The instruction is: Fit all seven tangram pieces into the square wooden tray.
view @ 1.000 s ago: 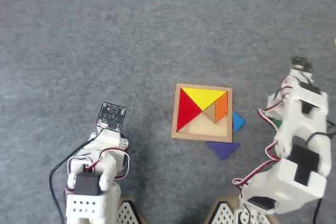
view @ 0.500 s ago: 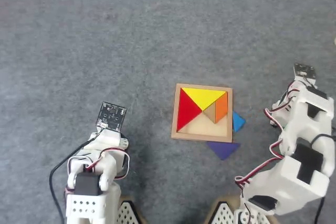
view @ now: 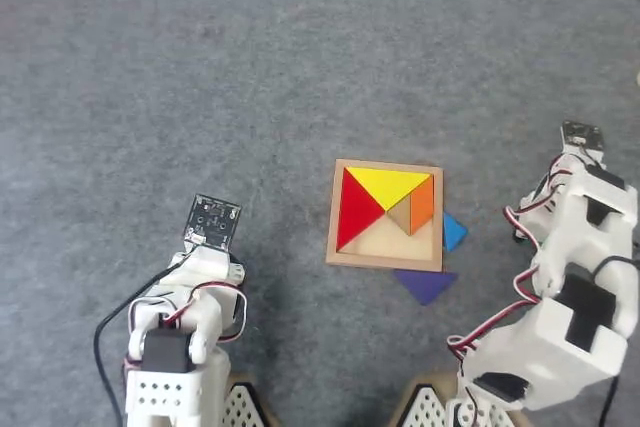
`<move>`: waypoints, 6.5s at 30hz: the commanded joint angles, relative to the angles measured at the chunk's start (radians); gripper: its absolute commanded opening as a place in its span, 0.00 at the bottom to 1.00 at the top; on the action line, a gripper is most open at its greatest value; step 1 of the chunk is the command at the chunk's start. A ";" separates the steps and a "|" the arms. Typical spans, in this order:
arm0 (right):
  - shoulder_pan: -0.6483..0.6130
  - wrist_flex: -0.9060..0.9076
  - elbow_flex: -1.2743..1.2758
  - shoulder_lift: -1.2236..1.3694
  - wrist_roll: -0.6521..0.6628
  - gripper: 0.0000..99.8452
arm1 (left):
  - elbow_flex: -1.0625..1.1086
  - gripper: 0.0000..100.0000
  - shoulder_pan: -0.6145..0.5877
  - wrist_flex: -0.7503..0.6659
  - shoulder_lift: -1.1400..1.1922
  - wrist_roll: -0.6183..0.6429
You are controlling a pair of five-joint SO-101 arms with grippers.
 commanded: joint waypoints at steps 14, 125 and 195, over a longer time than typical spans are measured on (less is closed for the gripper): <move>-0.524 0.277 -0.011 -0.535 0.104 0.01 | -0.008 0.02 -0.006 0.005 -0.021 0.008; -0.369 -0.093 0.083 -0.157 0.173 0.30 | -0.008 0.02 -0.006 0.005 -0.021 0.008; -0.404 0.117 0.043 0.013 0.098 0.10 | -0.008 0.02 -0.006 0.005 -0.021 0.008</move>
